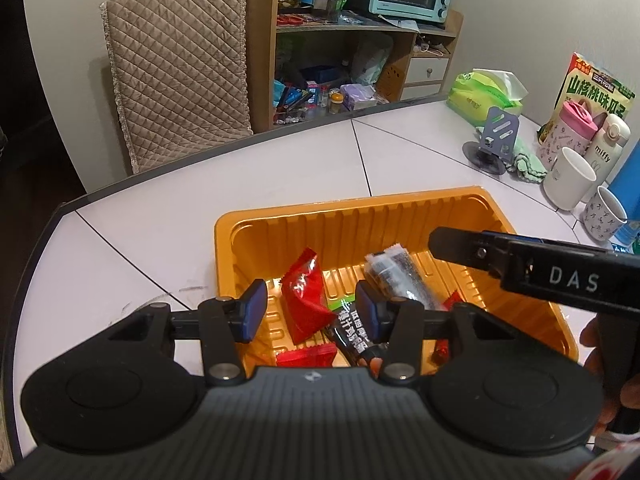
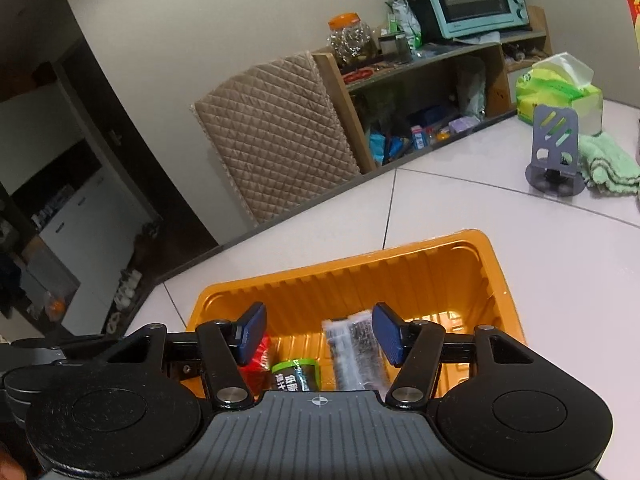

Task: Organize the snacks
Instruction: 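Open both tools to drop the red bag and clear packet into the tray, then withdraw both tools from the tray toward the remaining loose candies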

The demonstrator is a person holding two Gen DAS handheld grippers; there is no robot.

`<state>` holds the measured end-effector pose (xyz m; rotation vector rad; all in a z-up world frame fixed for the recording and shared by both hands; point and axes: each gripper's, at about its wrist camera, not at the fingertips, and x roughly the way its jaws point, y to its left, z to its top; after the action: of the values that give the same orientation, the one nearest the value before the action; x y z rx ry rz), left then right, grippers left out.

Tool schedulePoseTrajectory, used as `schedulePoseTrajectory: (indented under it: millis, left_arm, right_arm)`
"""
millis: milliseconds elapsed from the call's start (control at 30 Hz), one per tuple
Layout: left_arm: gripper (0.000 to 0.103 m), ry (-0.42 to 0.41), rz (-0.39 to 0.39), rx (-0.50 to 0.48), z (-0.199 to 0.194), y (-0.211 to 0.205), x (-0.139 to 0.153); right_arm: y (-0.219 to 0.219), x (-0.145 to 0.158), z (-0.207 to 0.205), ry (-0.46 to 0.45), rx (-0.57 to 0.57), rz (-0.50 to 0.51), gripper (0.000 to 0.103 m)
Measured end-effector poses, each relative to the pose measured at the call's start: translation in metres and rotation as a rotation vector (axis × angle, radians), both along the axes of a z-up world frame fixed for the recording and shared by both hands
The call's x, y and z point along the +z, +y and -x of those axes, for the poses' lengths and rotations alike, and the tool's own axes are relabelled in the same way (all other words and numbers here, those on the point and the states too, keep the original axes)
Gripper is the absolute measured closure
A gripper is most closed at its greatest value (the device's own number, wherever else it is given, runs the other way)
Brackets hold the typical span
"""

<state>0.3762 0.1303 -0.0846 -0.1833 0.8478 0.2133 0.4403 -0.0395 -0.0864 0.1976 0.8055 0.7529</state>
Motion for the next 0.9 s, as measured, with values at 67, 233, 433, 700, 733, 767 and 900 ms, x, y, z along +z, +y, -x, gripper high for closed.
schedulePoseTrajectory:
  millis: [67,233,433,700,733,767,900]
  left_arm:
    - [0.059,-0.005,0.006,-0.001,0.004,-0.001,0.002]
    - [0.059,-0.02,0.013,-0.008,0.014,-0.006,0.009]
    - [0.058,-0.038,0.023,-0.017,0.027,-0.016,0.019]
    - [0.058,-0.071,0.042,-0.029,0.049,-0.03,0.036]
    - [0.058,-0.073,0.042,-0.03,0.053,-0.032,0.038]
    - [0.058,-0.076,0.042,-0.034,0.056,-0.035,0.04]
    - [0.059,-0.078,0.047,-0.035,0.069,-0.042,0.045]
  right_arm:
    - [-0.004,0.001,0.002,0.015,0.001,0.015,0.044]
    - [-0.019,0.0,0.01,0.04,-0.006,0.039,0.044]
    - [-0.037,0.004,0.021,0.056,-0.014,0.045,0.044]
    - [-0.058,0.018,0.042,0.057,-0.015,0.044,0.044]
    - [-0.06,0.02,0.044,0.056,-0.014,0.043,0.044]
    - [-0.062,0.022,0.047,0.053,-0.014,0.043,0.044]
    - [-0.069,0.029,0.061,0.044,-0.008,0.047,0.044]
